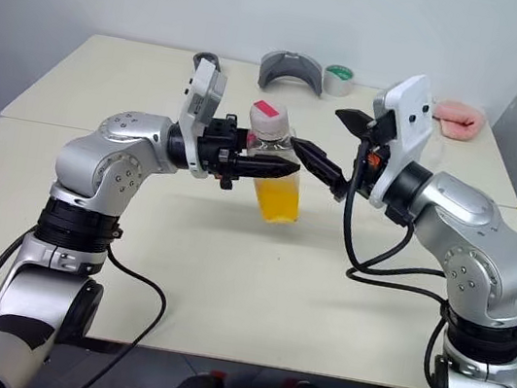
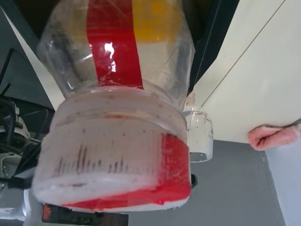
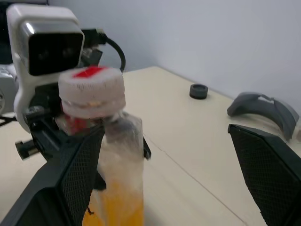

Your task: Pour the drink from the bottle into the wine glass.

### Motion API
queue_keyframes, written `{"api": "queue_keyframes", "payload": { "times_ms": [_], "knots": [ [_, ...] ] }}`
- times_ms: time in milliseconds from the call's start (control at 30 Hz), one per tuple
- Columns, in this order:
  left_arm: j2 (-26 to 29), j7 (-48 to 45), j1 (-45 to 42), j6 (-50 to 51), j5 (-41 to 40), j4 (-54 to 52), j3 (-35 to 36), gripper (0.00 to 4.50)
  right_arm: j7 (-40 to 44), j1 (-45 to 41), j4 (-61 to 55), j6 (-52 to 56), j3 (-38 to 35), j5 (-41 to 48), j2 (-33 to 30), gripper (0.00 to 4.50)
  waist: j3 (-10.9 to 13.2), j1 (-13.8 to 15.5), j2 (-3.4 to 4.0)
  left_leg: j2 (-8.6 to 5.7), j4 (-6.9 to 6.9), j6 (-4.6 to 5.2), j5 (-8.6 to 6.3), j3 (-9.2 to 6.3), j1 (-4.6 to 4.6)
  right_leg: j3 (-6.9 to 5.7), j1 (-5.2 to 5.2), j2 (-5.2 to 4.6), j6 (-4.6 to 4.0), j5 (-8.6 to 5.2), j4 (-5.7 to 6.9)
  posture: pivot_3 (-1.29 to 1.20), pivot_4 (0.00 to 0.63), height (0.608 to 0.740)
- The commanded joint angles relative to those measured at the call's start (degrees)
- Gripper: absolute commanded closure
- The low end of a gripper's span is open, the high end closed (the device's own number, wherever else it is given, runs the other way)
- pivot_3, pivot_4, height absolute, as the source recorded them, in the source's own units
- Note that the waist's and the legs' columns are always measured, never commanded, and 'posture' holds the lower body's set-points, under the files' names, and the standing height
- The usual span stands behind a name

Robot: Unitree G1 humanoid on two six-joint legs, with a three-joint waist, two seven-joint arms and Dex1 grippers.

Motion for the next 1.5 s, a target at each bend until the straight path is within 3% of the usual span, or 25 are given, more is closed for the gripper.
{"api": "queue_keyframes", "payload": {
  "times_ms": [33, 367, 867, 1500],
  "knots": [
    [-0.1, -0.5, -1.7, -1.3, -0.6, -1.8, 1.2, 2.53, 0.6, 0.2, -1.4, -1.1, -2.2, 0.7, -0.6, 0.04, 0.0, 0.0, 0.00, 0.00, 0.00, 0.00, 0.00, -0.01, 0.00, 0.00, 0.00, 0.00, 0.00, 0.00, 0.00, 0.00, 0.150, 0.740],
    [0.1, -0.9, -1.8, -1.4, -0.4, -1.3, 1.3, 2.53, 2.5, 1.1, -4.4, -1.2, -2.6, 5.6, 1.2, 0.04, 0.0, 0.0, 0.00, 0.00, 0.00, 0.00, 0.00, -0.01, 0.00, -0.01, 0.00, 0.01, 0.00, 0.00, 0.00, 0.00, 0.150, 0.740],
    [0.2, -0.6, -1.4, -0.9, -0.3, -2.2, 1.3, 2.53, 1.9, -2.2, -1.7, -6.5, 3.2, 0.4, 6.1, 0.04, 0.0, 0.0, 0.00, 0.00, 0.01, 0.00, 0.00, -0.02, 0.00, -0.02, 0.00, 0.01, 0.00, 0.00, 0.00, 0.00, 0.150, 0.740],
    [0.4, -0.6, -1.4, -0.7, -0.5, -2.4, 1.4, 2.53, 0.4, -3.3, 0.0, -7.5, 3.0, -2.8, 8.2, 0.04, 0.0, 0.0, 0.00, 0.01, 0.01, 0.00, 0.00, -0.02, 0.00, -0.01, 0.00, 0.01, 0.00, 0.00, 0.01, 0.00, 0.150, 0.740]
  ]
}}
